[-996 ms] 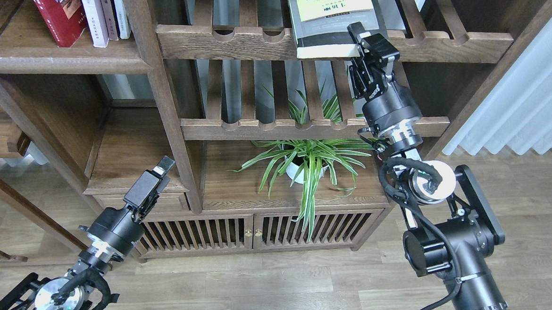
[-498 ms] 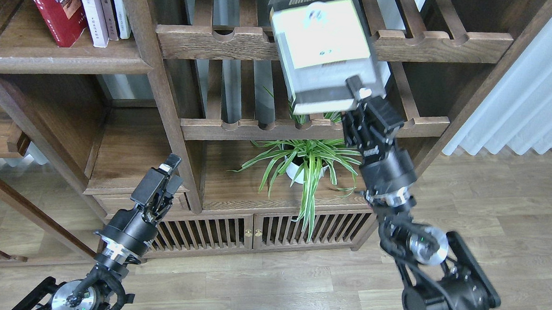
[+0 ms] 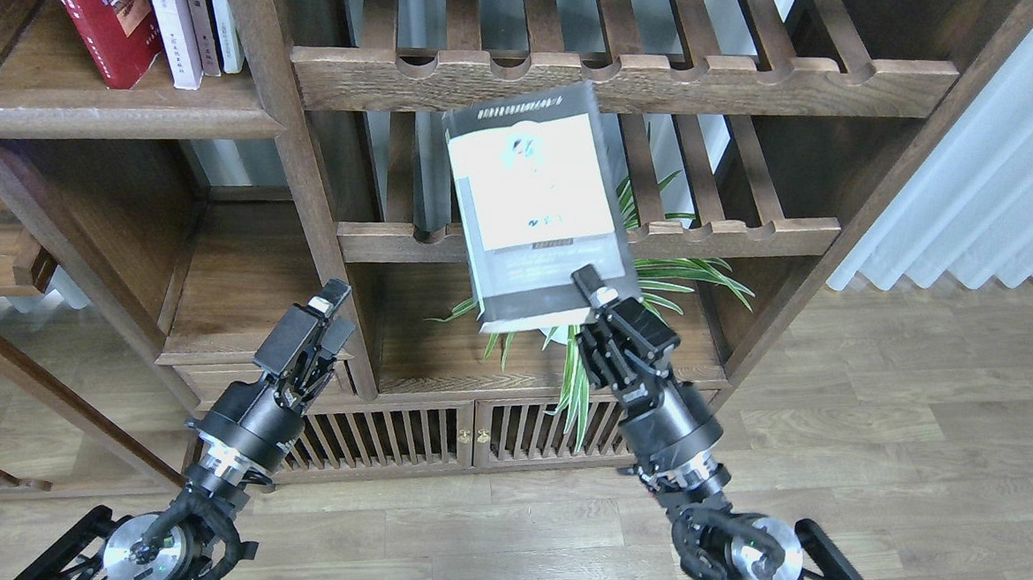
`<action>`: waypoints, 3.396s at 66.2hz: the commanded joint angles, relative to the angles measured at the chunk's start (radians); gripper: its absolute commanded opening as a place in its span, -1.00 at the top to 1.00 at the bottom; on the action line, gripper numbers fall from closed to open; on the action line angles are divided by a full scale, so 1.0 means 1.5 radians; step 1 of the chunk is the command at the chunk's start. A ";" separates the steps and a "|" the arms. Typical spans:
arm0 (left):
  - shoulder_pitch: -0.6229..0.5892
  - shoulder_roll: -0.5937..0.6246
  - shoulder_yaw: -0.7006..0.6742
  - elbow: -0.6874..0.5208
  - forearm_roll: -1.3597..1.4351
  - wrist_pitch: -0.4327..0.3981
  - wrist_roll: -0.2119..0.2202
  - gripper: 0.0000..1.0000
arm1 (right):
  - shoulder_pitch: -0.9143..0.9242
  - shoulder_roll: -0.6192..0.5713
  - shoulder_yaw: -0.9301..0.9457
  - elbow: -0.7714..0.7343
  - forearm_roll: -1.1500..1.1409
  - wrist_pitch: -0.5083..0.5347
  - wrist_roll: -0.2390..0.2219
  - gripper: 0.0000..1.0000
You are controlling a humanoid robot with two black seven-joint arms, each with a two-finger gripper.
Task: Organize books on shelf
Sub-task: 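Catch the falling grey book between both grippers, then hold the grey book between both grippers in front of the shelf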
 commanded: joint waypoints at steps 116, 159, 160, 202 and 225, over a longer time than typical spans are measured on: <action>-0.022 0.127 0.127 -0.031 -0.176 0.000 0.056 -0.92 | 0.030 0.000 -0.141 -0.105 -0.035 0.000 -0.020 0.90; -0.025 0.150 0.152 -0.031 -0.219 0.000 0.125 -0.80 | 0.026 0.000 -0.177 -0.100 -0.033 0.000 -0.041 0.90; -0.025 0.150 0.152 -0.031 -0.219 0.000 0.125 -0.80 | 0.026 0.000 -0.177 -0.100 -0.033 0.000 -0.041 0.90; -0.030 0.144 0.154 -0.027 -0.219 0.000 0.128 -0.02 | 0.028 0.000 -0.178 -0.098 -0.033 0.000 -0.042 0.90; -0.032 0.150 0.167 -0.024 -0.217 0.000 0.128 0.57 | 0.029 0.000 -0.178 -0.098 -0.034 0.000 -0.042 0.90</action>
